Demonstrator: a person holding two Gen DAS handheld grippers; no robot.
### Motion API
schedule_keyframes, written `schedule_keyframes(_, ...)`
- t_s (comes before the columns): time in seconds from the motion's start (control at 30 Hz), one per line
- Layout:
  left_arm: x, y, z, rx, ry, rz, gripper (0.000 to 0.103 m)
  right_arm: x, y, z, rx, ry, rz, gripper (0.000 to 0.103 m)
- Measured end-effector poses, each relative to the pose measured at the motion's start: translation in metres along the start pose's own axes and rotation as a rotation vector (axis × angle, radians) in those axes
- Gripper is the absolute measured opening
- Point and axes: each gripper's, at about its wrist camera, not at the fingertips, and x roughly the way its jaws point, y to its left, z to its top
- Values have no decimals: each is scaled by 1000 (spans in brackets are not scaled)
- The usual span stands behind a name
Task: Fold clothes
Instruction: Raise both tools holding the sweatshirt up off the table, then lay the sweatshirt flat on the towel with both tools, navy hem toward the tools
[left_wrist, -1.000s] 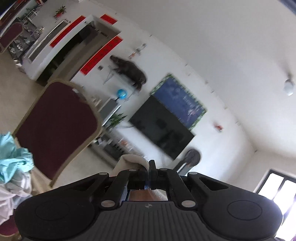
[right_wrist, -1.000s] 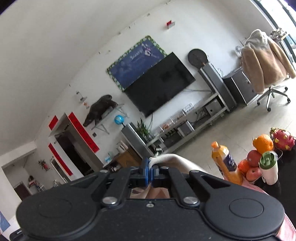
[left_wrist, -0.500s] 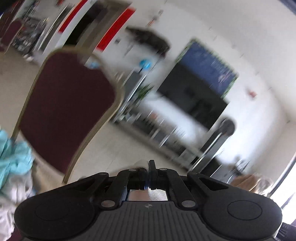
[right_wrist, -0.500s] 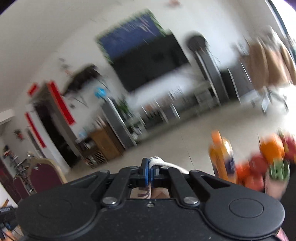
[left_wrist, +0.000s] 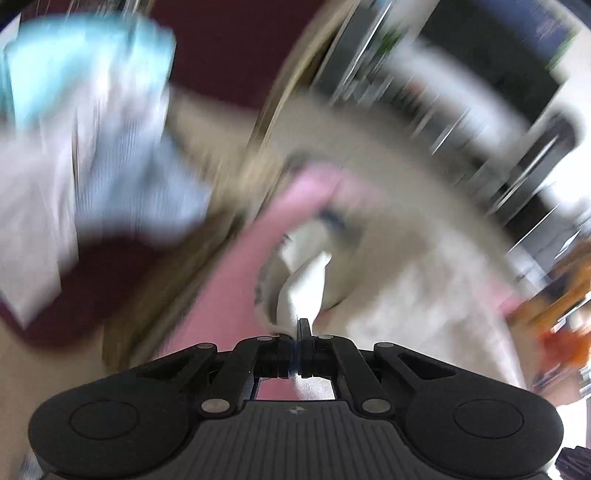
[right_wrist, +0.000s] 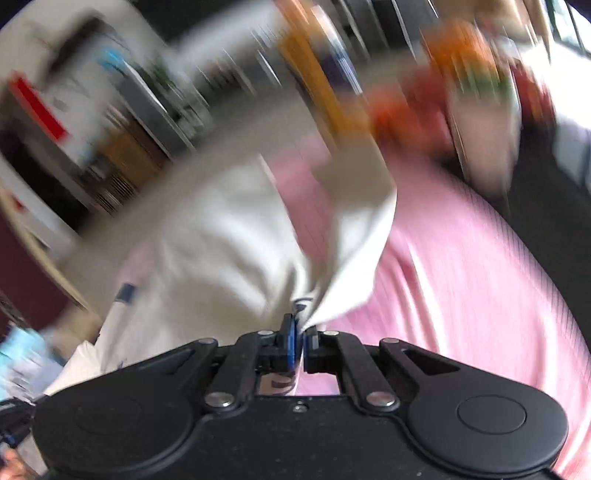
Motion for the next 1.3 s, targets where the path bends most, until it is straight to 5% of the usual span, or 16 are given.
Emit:
schedule_keyframes(0.07,14,3,-21,33,56,36,1,-2,-15,-18,10,53,-6,10)
schedule_keyframes(0.13,14,4,-39,75,83,54,7,-8,-27,-34,7,94,-9,32)
schedule_keyframes(0.2,-9,1,-53,128,49,28,19,-26,-31,-45,-26,81,13,43)
schedule_keyframes(0.4,-55,-21,-110,198,76,-177,28,-45,-31,-76,-20,86,154,45)
schedule_keyframes(0.53,-43,-52,-146,410,120,-159,28,-26,-11,-94,-164,140,120,45)
schedule_keyframes(0.7,-19,-78,-155,549,89,-98,31,-20,19,-110,-360,120,102,50)
schedule_keyframes(1.0,23,-106,-158,652,35,-7,12,22,58,-133,-639,56,6,47)
schedule_keyframes(1.07,28,-107,-156,655,26,12,5,31,62,-135,-683,22,-33,36)
schedule_keyframes(1.13,29,-108,-154,669,12,21,1,31,65,-135,-694,-6,-47,13)
schedule_keyframes(1.3,-8,-106,-138,679,24,-29,0,1,73,-126,-627,-14,-17,11)
